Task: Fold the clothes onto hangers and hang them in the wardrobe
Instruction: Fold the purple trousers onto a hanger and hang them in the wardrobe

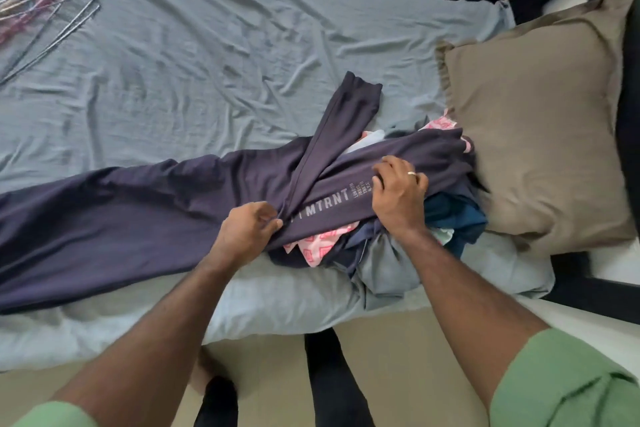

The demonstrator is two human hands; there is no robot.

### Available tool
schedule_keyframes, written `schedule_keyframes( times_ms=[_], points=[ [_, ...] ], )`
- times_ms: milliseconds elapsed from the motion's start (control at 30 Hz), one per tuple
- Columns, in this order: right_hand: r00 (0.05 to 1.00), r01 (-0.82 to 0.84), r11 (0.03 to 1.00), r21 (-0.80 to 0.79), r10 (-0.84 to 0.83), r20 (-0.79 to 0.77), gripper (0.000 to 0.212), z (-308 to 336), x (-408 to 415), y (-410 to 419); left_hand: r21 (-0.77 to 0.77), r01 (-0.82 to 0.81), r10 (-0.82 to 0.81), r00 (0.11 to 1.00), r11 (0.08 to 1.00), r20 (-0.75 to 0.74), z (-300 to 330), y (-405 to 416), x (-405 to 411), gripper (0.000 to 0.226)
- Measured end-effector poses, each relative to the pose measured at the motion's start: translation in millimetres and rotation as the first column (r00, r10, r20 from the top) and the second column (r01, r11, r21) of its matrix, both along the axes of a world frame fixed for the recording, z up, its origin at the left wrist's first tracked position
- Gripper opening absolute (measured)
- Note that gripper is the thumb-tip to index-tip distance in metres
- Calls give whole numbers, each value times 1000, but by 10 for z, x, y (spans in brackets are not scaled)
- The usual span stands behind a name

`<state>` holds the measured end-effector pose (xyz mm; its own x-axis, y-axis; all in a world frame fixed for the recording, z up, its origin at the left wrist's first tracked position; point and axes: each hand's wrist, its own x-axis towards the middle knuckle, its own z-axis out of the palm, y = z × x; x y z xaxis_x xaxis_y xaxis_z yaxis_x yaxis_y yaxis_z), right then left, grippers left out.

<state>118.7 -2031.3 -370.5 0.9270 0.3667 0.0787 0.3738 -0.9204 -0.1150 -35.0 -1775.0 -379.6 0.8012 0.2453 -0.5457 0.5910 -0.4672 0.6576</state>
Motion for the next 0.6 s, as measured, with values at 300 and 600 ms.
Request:
schedule_keyframes(
  times_ms=[300,600],
  points=[
    [554,831,496,253,-694,-459,54,161,811,-993,41,282,-285,945,958,161,228,-1220,1574,23],
    [894,448,865,226,-425,-143,36,142,1119,-861,-87,46,-31,985,995,167,195,-1589,2020,29]
  ],
)
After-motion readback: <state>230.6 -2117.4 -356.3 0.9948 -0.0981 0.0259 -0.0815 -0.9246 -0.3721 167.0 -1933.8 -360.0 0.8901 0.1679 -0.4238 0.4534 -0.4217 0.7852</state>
